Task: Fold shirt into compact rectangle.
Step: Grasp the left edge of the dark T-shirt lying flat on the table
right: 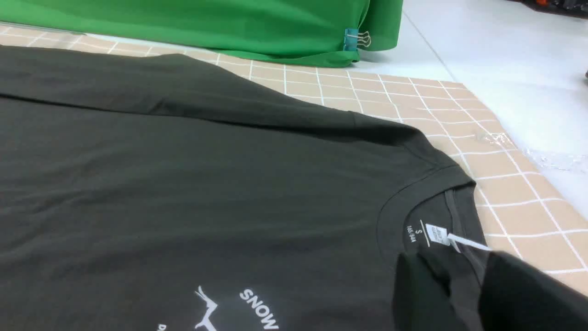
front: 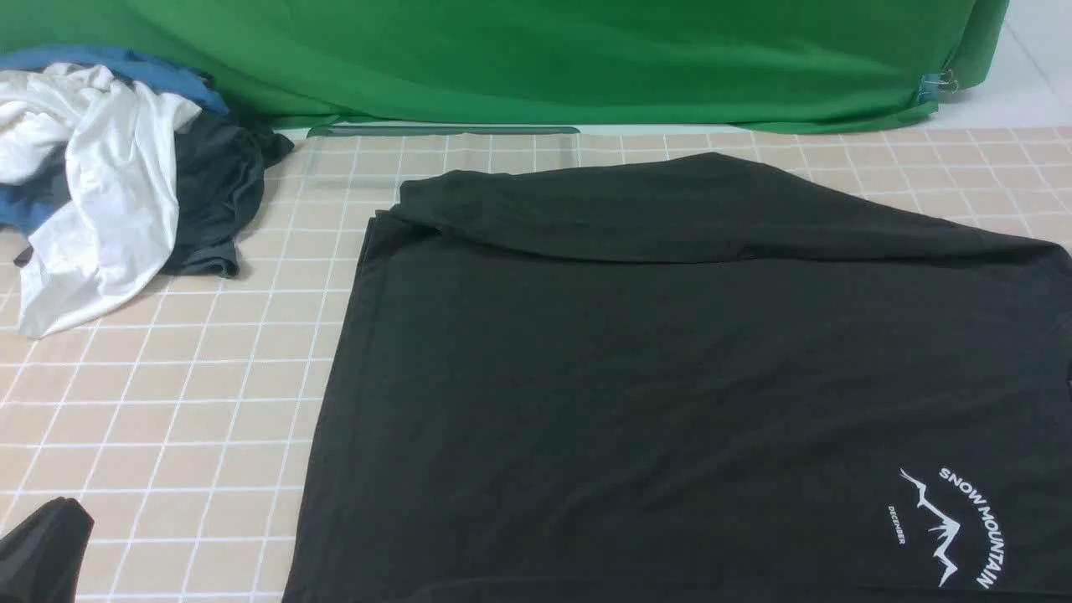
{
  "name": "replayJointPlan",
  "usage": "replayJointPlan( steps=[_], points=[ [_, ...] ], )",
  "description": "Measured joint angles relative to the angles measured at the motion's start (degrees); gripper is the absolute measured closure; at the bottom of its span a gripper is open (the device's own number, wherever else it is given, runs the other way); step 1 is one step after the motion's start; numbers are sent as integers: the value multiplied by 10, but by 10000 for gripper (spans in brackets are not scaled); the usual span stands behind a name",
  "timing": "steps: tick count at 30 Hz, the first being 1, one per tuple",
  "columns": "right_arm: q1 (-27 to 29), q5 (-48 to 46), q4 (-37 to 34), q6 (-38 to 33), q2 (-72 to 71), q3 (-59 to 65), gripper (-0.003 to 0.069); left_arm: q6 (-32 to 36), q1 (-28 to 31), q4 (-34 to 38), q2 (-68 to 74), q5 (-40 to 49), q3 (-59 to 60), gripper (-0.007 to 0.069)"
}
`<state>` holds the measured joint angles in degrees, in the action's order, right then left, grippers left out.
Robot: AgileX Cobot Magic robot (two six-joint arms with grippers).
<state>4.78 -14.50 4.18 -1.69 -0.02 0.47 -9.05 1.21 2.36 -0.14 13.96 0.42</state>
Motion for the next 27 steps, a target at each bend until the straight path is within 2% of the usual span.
replayJointPlan(
  steps=[14,19,24,27],
  points=[
    [0,0,0,0,0,0,416,0,0,0,0,0,0,611],
    [0,0,0,0,0,0,416,4,0,-24,0,-14,0,611],
    [0,0,0,0,0,0,416,-6,0,47,0,-97,0,611],
    [0,0,0,0,0,0,416,-50,0,157,0,-163,0,611]
  ],
)
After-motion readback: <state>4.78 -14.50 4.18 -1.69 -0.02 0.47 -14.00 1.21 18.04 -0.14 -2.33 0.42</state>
